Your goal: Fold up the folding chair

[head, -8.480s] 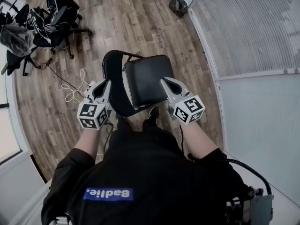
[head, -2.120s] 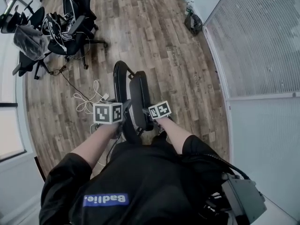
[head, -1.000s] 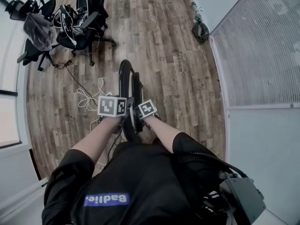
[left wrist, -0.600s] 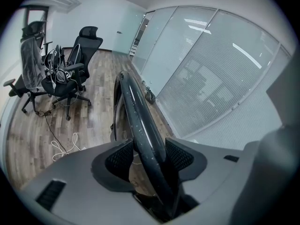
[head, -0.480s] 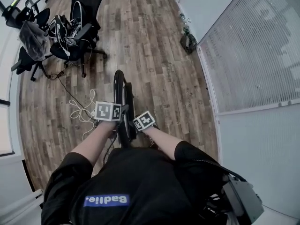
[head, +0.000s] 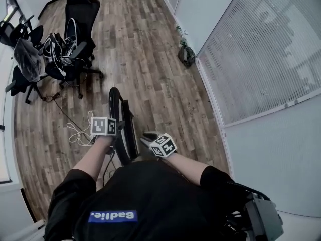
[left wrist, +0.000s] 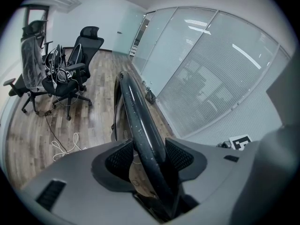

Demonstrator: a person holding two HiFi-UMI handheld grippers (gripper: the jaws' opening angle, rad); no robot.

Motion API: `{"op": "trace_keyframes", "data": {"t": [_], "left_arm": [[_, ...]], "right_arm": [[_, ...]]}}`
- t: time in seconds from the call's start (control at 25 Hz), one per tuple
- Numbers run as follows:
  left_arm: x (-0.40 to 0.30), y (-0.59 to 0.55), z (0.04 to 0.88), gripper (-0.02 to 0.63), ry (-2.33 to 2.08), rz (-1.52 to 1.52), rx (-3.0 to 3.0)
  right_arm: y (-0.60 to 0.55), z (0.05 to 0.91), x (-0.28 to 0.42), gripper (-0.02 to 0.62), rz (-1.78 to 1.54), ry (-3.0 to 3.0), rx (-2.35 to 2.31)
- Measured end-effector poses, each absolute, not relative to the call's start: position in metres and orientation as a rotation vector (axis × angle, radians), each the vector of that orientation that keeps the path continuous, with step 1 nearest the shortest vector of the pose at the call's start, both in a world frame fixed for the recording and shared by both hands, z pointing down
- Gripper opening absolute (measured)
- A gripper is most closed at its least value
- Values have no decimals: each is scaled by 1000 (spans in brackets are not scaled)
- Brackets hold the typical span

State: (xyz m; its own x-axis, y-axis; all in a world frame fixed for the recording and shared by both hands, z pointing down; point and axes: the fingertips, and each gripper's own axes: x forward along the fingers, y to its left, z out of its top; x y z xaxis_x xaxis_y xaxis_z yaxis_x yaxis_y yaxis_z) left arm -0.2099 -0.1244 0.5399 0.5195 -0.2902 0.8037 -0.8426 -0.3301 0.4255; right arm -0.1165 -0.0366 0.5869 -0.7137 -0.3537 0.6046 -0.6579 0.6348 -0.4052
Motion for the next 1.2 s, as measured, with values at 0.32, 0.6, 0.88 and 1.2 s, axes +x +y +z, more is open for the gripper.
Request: {"op": "trace_keyframes", "data": {"t": [0.32, 0.6, 0.88, 1.2], "left_arm": [[-203, -121, 541, 202, -928, 794, 1874], [-201, -122, 539, 202, -929, 804, 1874], [-205, -123, 535, 202, -927, 799, 1870], [-209, -122, 533, 202, -922, 780, 1866]], "right_arm": [[-28, 528, -72, 57, 702, -2478, 978], [-25, 477, -41, 46, 598, -2538, 1102], [-27, 430, -26, 25, 545, -2614, 1198], [-29, 385, -28, 3, 439, -2714, 1226]]}}
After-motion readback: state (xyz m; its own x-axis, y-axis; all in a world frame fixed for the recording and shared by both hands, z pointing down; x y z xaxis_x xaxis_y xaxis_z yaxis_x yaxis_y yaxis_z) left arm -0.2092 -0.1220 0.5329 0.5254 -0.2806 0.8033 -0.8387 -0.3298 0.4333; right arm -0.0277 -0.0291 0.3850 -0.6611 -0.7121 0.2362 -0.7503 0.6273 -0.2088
